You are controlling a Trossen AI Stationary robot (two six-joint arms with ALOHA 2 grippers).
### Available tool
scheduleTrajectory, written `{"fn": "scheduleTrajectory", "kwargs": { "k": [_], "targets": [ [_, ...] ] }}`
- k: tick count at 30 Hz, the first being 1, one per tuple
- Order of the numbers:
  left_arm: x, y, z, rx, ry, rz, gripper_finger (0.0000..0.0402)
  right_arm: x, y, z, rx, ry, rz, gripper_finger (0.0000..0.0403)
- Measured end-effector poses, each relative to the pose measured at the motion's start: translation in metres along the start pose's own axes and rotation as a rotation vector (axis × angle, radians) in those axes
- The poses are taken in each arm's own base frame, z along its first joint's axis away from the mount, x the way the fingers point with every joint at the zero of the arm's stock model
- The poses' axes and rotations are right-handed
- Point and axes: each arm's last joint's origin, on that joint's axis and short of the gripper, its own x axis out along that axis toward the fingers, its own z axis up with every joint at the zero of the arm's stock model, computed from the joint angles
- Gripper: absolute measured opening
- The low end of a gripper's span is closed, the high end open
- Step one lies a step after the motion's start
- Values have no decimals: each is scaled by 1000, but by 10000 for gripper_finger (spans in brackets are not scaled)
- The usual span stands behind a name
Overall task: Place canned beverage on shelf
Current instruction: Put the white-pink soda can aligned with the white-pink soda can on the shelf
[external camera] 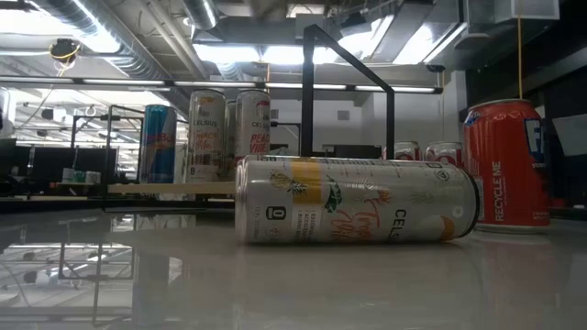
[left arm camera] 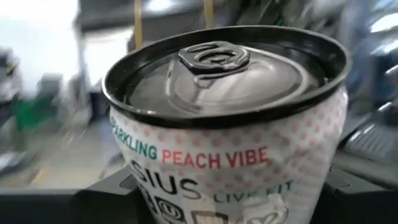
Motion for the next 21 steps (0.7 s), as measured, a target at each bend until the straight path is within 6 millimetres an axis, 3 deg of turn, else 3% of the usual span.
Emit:
{"fn": "scheduleTrajectory", "kwargs": {
  "k": [8, 15, 21],
  "targets": [
    [-20, -12, -29, -44, 282, 83, 243, -30, 8, 10, -23, -44, -48, 331],
    [-25, -13, -59, -73, 453, 179, 243, -33, 4, 8, 0, -27, -62, 331],
    [-27, -13, -97, -56, 530, 237, 243, -30, 2, 4, 19, 2, -57, 331]
  ]
}}
